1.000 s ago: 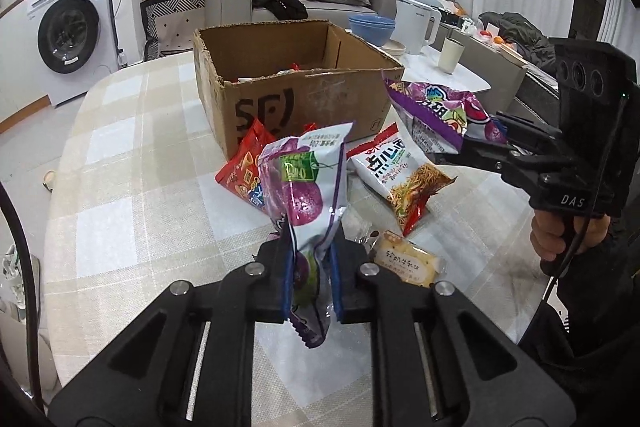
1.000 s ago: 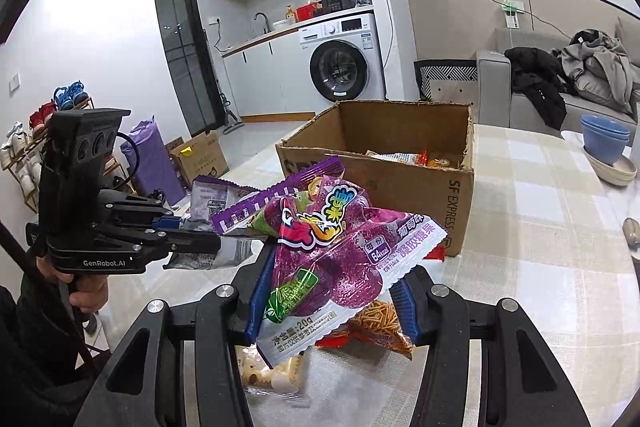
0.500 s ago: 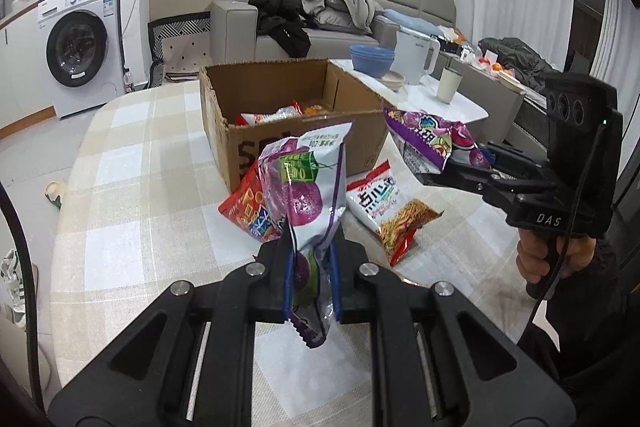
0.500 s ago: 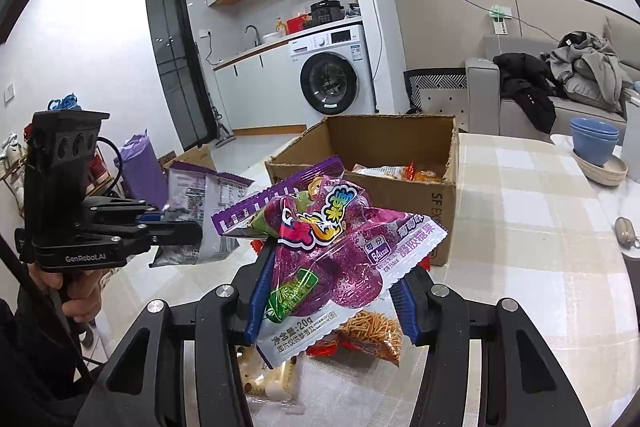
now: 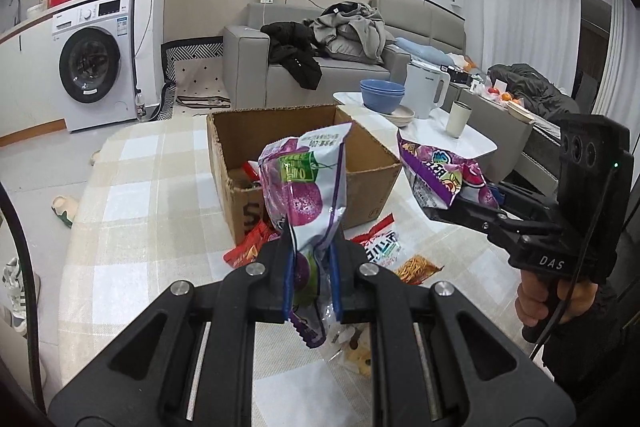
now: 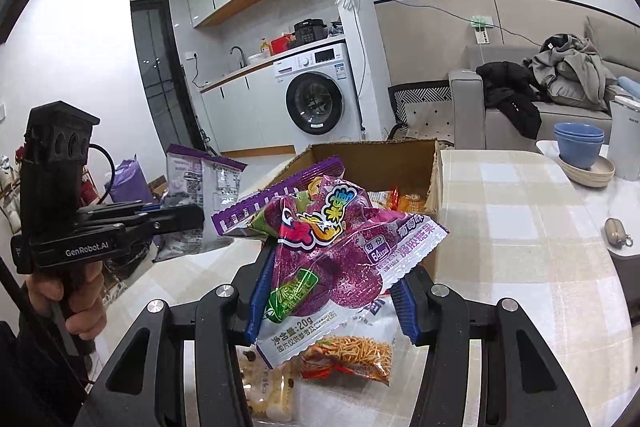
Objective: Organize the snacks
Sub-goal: 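Carry both grape bags over the box and open both tools to drop them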
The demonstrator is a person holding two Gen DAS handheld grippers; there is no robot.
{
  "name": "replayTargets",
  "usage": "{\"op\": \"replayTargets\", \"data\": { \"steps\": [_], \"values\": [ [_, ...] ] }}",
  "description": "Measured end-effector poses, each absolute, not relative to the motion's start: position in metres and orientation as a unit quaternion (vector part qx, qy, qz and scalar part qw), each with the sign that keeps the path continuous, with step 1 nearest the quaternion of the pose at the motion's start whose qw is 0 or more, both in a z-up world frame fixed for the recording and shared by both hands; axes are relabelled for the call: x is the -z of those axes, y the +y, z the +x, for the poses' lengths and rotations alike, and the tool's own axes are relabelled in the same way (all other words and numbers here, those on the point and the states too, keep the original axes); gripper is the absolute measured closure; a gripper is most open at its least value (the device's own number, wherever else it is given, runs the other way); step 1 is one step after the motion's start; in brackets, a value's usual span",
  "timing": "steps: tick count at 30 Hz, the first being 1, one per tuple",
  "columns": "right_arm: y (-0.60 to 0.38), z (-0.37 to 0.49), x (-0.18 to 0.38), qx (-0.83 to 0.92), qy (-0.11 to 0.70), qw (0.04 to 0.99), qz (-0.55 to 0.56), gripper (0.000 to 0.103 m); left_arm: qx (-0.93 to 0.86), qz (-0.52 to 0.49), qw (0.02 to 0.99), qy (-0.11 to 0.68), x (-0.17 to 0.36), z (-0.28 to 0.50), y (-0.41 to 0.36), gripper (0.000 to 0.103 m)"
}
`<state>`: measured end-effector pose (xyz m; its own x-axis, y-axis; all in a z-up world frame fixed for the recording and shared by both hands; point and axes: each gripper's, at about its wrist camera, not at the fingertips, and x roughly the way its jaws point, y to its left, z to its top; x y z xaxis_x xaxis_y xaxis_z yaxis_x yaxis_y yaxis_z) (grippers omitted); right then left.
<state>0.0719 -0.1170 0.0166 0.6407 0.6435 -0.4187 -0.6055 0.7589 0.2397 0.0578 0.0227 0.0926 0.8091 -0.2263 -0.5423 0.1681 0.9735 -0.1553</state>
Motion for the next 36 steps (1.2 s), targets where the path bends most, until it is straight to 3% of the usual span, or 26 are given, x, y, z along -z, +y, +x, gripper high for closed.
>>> {"op": "replayTargets", "data": {
  "steps": [17,36],
  "values": [
    [-0.124,0.111,-0.065,-0.317,0.257,0.910,0.075,0.051,0.089,-0.066,0.955,0.276,-0.125,0.089,0.027,0.092],
    [-0.097,0.170,-0.041,-0.328,0.304,0.891,0.072,0.051,0.077,-0.055,0.951,0.293,-0.115,0.153,0.022,0.092]
  ]
}}
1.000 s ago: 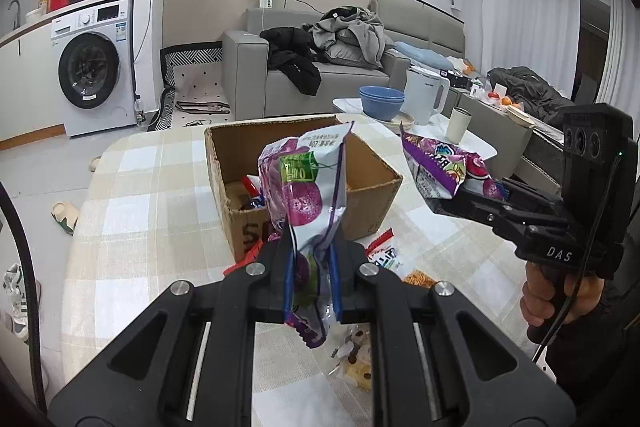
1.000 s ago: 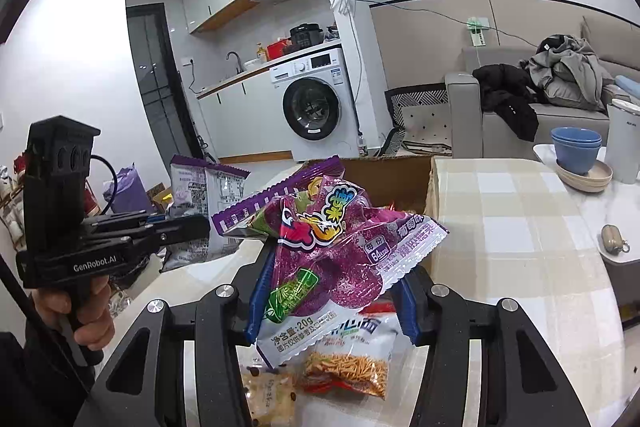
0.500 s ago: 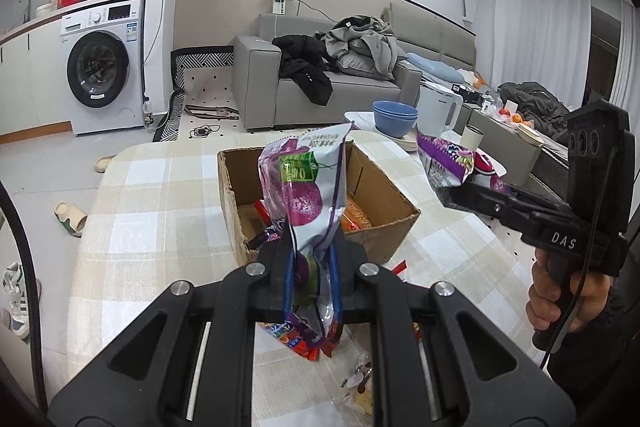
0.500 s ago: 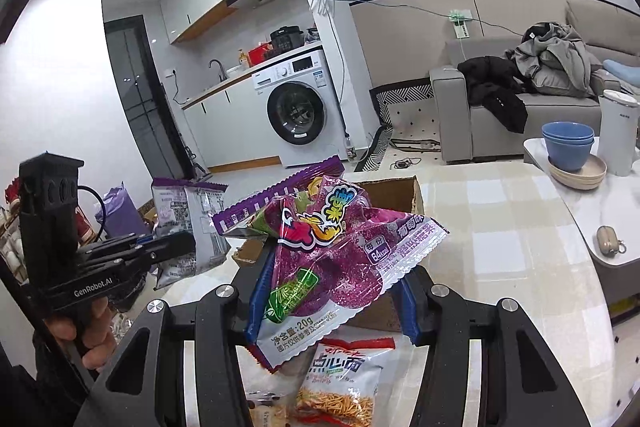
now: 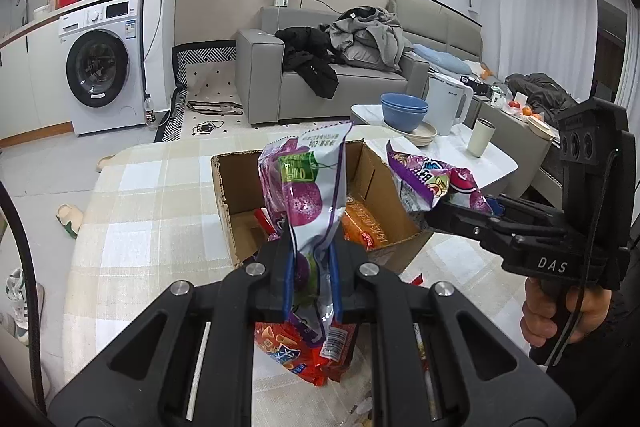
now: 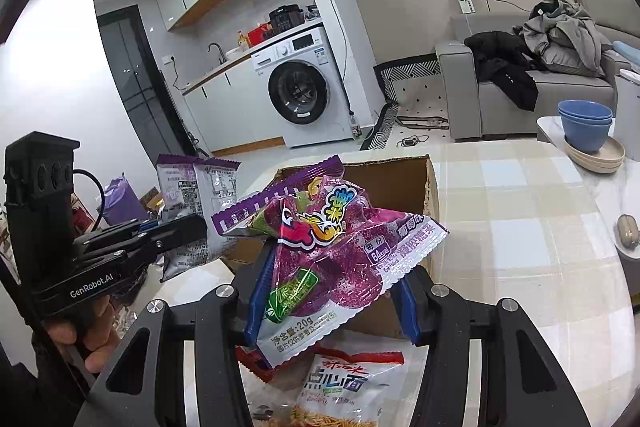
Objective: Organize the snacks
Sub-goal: 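Carry both grape bags over the box and open both tools to drop them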
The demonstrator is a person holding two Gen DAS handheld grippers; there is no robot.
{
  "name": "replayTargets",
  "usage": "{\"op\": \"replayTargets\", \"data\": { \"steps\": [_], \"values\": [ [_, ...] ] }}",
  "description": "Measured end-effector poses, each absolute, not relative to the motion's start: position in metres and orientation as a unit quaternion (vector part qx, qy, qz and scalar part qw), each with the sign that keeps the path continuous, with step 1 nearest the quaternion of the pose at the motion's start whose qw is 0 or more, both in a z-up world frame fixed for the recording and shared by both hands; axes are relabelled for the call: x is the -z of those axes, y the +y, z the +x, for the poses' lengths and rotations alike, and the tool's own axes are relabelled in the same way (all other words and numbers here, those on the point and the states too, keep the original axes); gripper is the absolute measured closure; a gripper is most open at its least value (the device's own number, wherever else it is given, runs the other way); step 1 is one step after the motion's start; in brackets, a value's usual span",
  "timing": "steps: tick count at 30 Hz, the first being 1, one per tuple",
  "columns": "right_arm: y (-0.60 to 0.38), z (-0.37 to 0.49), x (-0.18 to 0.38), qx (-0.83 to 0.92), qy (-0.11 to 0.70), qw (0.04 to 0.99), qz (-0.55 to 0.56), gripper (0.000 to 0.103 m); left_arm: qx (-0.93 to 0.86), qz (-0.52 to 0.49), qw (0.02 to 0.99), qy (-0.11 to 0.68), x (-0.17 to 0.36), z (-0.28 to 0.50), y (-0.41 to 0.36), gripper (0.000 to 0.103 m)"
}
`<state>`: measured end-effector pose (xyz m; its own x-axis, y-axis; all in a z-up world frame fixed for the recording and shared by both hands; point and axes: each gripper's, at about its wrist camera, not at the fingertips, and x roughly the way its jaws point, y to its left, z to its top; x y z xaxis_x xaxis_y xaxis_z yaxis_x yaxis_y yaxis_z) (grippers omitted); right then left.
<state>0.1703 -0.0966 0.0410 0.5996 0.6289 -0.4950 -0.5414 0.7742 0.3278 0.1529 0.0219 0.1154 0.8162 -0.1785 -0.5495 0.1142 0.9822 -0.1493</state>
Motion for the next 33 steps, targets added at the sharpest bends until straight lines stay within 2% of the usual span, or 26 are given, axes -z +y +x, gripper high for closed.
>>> {"op": "replayTargets", "data": {
  "steps": [30,33],
  "values": [
    [-0.067,0.199,-0.015,-0.293,0.323,0.900,0.011,0.051,0.069,-0.030,0.944,0.321,-0.078,0.233,0.008,0.092],
    [-0.065,0.197,-0.016,-0.290,0.319,0.902,0.005,0.047,0.071,-0.027,0.942,0.326,-0.074,0.239,0.007,0.092]
  ]
}}
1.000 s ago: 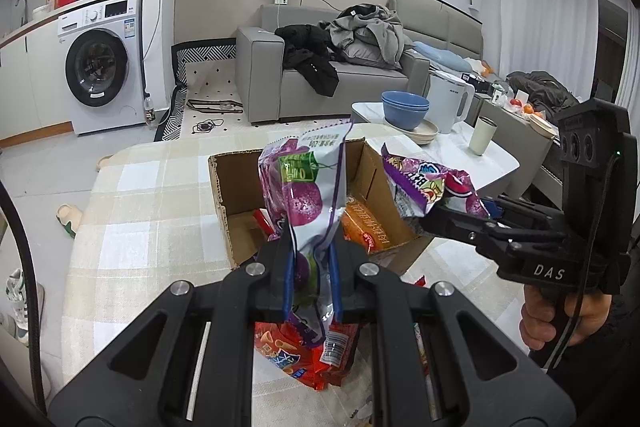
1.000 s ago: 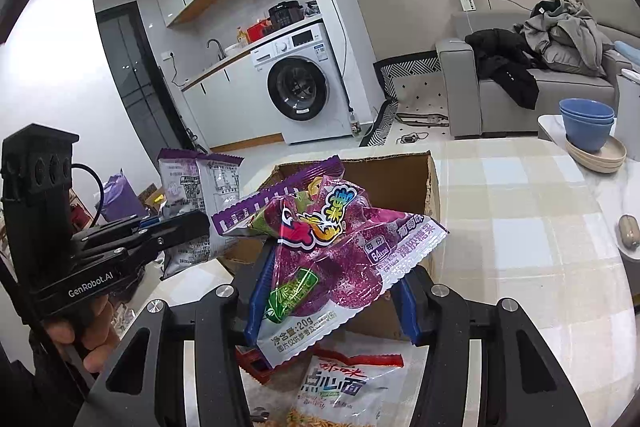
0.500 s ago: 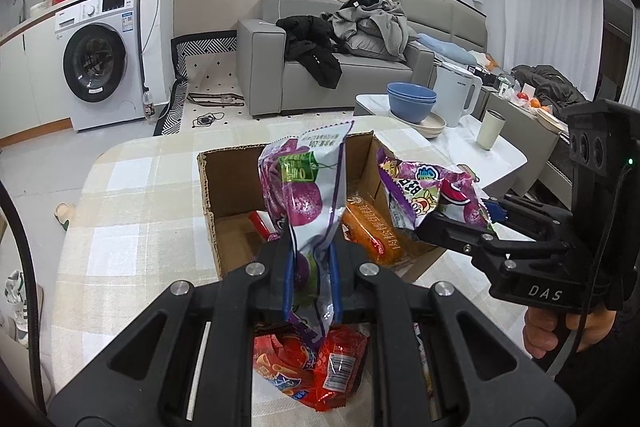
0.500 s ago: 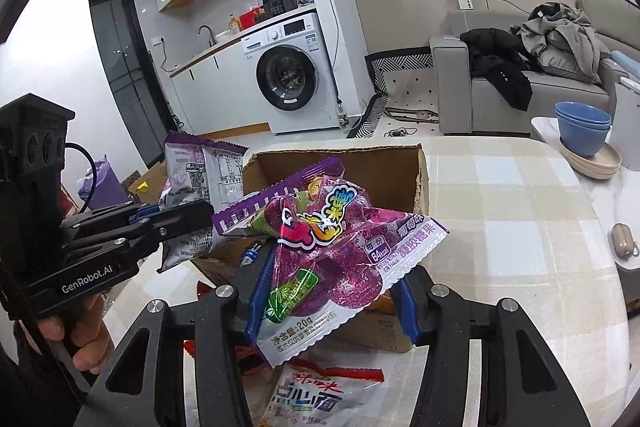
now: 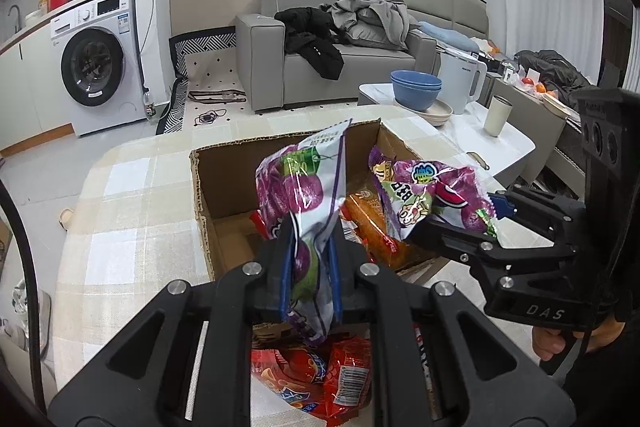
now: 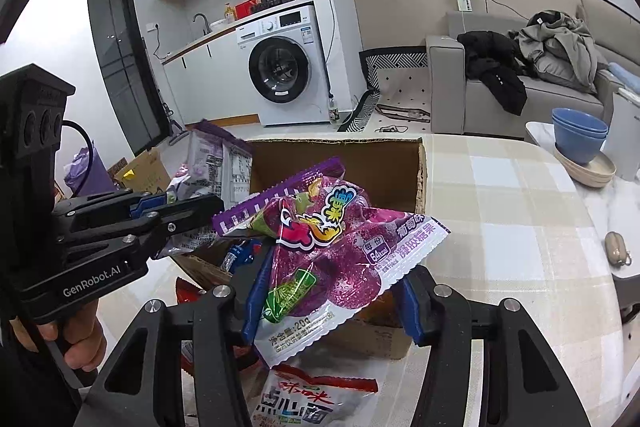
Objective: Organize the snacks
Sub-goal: 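Carry both grape bags over the box and open both tools to drop them, then withdraw both tools from the box toward the remaining packets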
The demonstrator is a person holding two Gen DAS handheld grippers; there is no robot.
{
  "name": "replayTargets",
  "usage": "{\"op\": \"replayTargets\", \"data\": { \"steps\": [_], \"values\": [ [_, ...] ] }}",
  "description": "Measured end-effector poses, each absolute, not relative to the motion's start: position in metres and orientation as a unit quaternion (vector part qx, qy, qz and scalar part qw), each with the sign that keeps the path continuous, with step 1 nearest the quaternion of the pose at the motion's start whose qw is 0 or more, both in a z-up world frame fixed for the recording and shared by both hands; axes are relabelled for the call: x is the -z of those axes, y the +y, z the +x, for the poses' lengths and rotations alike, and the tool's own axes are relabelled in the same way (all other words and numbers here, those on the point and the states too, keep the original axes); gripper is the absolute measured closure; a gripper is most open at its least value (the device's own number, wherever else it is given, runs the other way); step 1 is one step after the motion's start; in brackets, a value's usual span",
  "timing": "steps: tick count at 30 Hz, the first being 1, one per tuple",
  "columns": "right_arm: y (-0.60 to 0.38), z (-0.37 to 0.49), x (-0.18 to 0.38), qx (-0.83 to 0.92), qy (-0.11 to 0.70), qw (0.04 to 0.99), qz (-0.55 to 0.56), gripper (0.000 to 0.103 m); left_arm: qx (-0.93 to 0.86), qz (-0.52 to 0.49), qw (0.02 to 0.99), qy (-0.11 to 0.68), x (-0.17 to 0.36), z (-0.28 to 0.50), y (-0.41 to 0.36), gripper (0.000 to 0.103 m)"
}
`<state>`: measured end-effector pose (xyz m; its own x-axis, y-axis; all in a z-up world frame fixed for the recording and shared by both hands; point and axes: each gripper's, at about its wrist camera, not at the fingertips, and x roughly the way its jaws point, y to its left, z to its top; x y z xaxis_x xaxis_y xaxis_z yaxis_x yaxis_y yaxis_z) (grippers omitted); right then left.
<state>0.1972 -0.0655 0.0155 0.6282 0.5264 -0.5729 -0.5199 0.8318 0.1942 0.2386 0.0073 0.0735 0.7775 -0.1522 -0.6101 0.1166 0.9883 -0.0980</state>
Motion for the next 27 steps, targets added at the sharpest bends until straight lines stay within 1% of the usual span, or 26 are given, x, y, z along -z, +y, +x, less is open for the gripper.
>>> {"op": "replayTargets", "data": {
  "steps": [1,2,4,5,6,8,9,10,11,12,13,14,15,17,19,27],
  "values": [
    [-0.066,0.195,-0.016,-0.292,0.316,0.903,0.005,0.040,0.073,-0.027,0.941,0.328,-0.074,0.239,0.007,0.092],
    [-0.067,0.193,-0.018,-0.295,0.309,0.904,0.006,0.037,0.071,-0.026,0.942,0.328,-0.073,0.240,0.007,0.092],
    [-0.072,0.187,-0.022,-0.295,0.297,0.908,0.009,0.026,0.071,-0.027,0.941,0.328,-0.071,0.238,0.011,0.091],
    [-0.075,0.185,-0.024,-0.295,0.292,0.910,0.010,0.025,0.071,-0.029,0.941,0.330,-0.070,0.238,0.013,0.091],
    [-0.077,0.183,-0.025,-0.293,0.289,0.911,0.009,0.024,0.069,-0.029,0.941,0.330,-0.069,0.238,0.013,0.088],
    [-0.082,0.182,-0.027,-0.289,0.289,0.913,0.008,0.024,0.066,-0.027,0.942,0.328,-0.070,0.237,0.013,0.080],
    [-0.085,0.180,-0.027,-0.289,0.291,0.912,0.009,0.022,0.064,-0.026,0.943,0.327,-0.070,0.236,0.012,0.071],
    [-0.088,0.179,-0.027,-0.289,0.294,0.911,0.010,0.017,0.062,-0.025,0.943,0.326,-0.071,0.235,0.012,0.058],
    [-0.090,0.177,-0.027,-0.289,0.295,0.911,0.011,0.016,0.059,-0.025,0.943,0.326,-0.072,0.233,0.013,0.051],
    [-0.094,0.174,-0.026,-0.289,0.295,0.910,0.013,0.015,0.057,-0.026,0.944,0.324,-0.073,0.230,0.013,0.041],
    [-0.095,0.170,-0.025,-0.290,0.296,0.910,0.015,0.014,0.057,-0.027,0.945,0.322,-0.074,0.226,0.014,0.034],
    [-0.098,0.167,-0.024,-0.291,0.300,0.908,0.017,0.012,0.058,-0.027,0.945,0.321,-0.075,0.223,0.014,0.028],
    [-0.102,0.164,-0.022,-0.292,0.302,0.907,0.019,0.010,0.058,-0.028,0.945,0.321,-0.076,0.218,0.012,0.018],
    [-0.107,0.158,-0.019,-0.293,0.309,0.904,0.020,0.005,0.058,-0.033,0.945,0.320,-0.078,0.208,0.016,0.014],
    [-0.110,0.154,-0.017,-0.292,0.315,0.903,0.018,0.003,0.058,-0.042,0.943,0.324,-0.077,0.199,0.018,0.001],
    [-0.121,0.134,-0.003,-0.289,0.337,0.895,0.028,0.001,0.049,-0.064,0.939,0.335,-0.067,0.160,0.029,0.001]
  ]
}}
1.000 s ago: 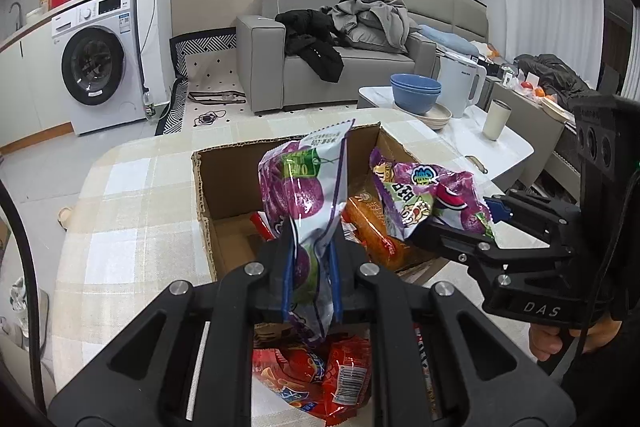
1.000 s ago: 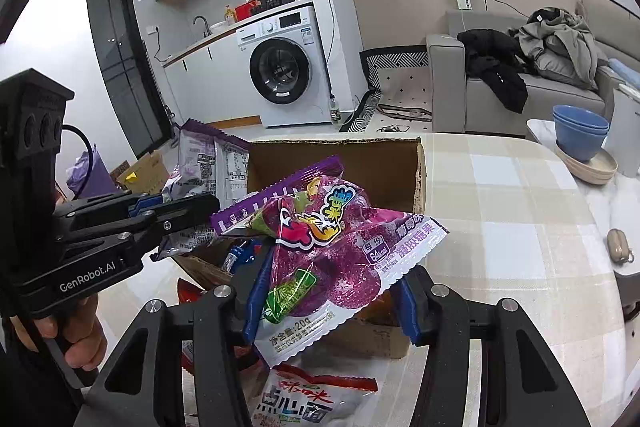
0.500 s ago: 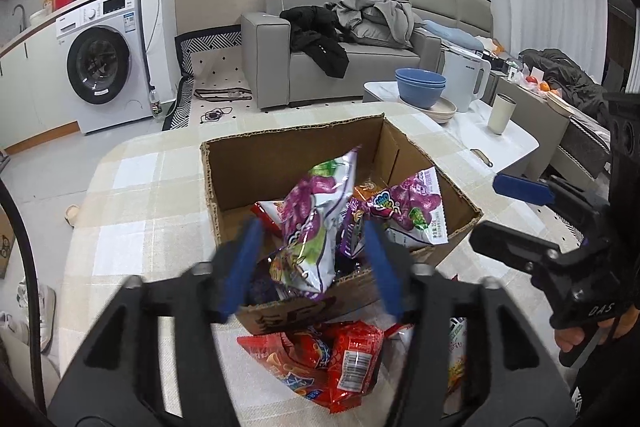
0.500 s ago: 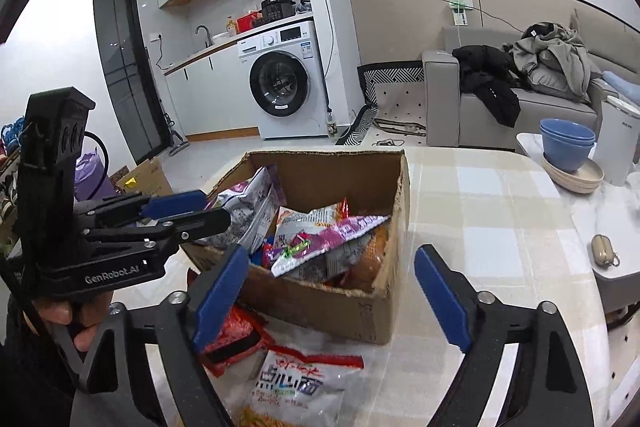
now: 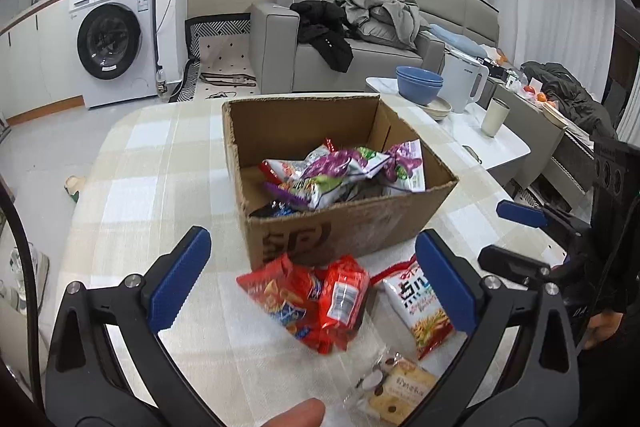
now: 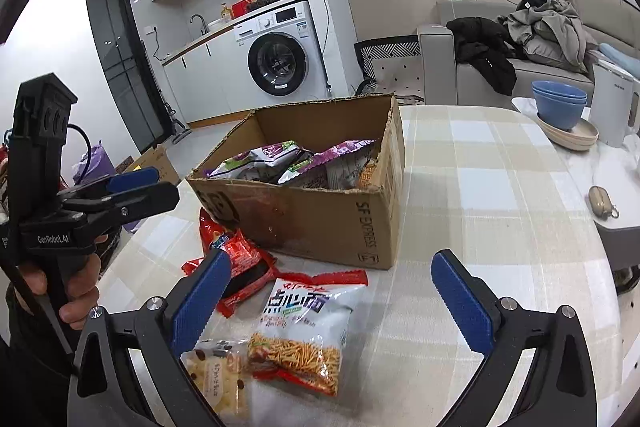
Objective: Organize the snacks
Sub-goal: 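Withdraw both tools from the box toward the remaining packets, then grasp the white noodle-snack bag with the right tool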
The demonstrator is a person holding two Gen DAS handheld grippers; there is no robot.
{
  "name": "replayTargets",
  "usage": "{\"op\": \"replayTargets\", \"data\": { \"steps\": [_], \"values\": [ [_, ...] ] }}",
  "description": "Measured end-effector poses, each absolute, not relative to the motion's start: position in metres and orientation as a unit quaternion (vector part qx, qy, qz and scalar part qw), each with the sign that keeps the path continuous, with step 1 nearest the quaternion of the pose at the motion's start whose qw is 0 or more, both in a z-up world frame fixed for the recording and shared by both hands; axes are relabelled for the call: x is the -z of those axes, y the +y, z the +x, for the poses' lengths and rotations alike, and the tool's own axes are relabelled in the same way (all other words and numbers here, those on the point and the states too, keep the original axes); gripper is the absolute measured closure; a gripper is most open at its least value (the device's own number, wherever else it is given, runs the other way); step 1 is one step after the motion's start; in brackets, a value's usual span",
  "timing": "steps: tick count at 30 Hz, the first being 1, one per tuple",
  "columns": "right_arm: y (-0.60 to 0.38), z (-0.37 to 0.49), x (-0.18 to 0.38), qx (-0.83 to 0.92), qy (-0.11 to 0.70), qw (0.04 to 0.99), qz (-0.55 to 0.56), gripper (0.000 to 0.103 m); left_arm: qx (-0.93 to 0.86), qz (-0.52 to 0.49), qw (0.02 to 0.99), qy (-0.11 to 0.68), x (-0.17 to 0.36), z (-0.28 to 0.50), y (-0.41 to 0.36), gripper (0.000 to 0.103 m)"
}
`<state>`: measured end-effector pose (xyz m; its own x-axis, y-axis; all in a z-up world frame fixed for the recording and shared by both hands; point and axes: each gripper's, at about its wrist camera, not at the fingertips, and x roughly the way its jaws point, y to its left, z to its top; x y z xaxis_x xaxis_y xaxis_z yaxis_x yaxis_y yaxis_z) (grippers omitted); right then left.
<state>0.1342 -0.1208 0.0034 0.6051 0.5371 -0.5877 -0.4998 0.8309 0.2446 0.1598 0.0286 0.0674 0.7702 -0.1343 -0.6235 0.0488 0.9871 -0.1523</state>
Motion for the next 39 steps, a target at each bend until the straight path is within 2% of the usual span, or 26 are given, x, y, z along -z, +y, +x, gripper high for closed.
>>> {"op": "replayTargets", "data": {
  "steps": [14,39],
  "values": [
    [-0.128,0.125,-0.002,-0.287,0.347,0.892,0.044,0.001,0.016,-0.082,0.938,0.337,-0.049,0.107,0.043,0.001],
    [-0.090,0.125,0.044,-0.286,0.419,0.861,-0.023,0.001,0.024,-0.062,0.928,0.366,-0.015,0.101,0.033,0.001]
  ]
}}
